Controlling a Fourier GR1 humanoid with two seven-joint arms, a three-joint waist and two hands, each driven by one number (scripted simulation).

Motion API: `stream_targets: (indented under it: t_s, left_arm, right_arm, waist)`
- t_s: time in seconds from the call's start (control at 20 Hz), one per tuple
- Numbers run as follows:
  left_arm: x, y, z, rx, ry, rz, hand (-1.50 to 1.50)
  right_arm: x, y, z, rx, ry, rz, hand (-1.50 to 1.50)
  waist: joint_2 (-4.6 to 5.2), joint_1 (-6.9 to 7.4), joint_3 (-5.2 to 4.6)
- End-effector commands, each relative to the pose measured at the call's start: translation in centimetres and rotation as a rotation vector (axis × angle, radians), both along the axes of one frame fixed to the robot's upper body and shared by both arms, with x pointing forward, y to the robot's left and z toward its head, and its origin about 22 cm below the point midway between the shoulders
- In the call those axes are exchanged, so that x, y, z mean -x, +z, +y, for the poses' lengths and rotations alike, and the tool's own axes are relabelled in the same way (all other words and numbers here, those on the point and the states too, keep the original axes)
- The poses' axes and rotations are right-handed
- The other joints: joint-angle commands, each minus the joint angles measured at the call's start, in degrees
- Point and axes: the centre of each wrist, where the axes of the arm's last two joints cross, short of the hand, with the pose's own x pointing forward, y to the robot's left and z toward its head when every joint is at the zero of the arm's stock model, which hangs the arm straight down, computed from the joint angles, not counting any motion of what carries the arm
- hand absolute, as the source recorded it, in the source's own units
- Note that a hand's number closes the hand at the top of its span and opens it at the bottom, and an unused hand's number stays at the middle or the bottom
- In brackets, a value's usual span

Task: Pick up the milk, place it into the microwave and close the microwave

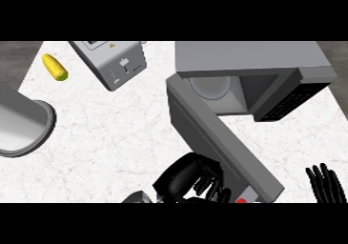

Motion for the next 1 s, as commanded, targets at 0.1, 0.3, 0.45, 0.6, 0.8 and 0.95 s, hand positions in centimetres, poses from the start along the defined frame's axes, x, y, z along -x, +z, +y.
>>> stream_targets:
  t_s: [0.1,0.3,0.45,0.6,0.8,0.95]
  left_arm:
    - [0.3,-2.4,-3.1,-0.072,-0.012,0.063,1.5]
    - [-1.8,-1.8,-3.8,-0.078,0.075,0.082,1.5]
    - [-2.3,-1.2,-4.2,-0.016,0.119,0.083,1.5]
    - [-2.8,-1.3,-4.0,0.071,0.182,0.061,-1.5]
    - [-5.4,0.7,-4.1,0.164,0.255,0.04,-1.5]
    - [-6.9,1.1,-3.9,0.189,0.358,-0.012,-1.5]
  right_arm:
    - [-0.5,2.9,-0.4,-0.091,0.154,-0.13,-1.5]
    - [-1.0,4.4,1.0,-0.109,0.194,-0.169,-1.5]
    - [-2.7,5.9,1.9,-0.105,0.227,-0.173,-1.5]
    - [-2.9,7.1,1.8,-0.101,0.255,-0.195,-1.5]
    - [-2.9,8.4,2.0,-0.089,0.276,-0.205,-1.5]
    - [-3.2,9.2,2.0,-0.093,0.304,-0.215,-1.5]
  waist:
    - [0.34,-2.37,-0.01]
    - [0.55,-4.23,-0.04]
    - [1.07,-5.86,-0.15]
    - [1.44,-7.05,-0.23]
    - [1.89,-9.6,-0.3]
    - [2.11,-10.24,-0.25]
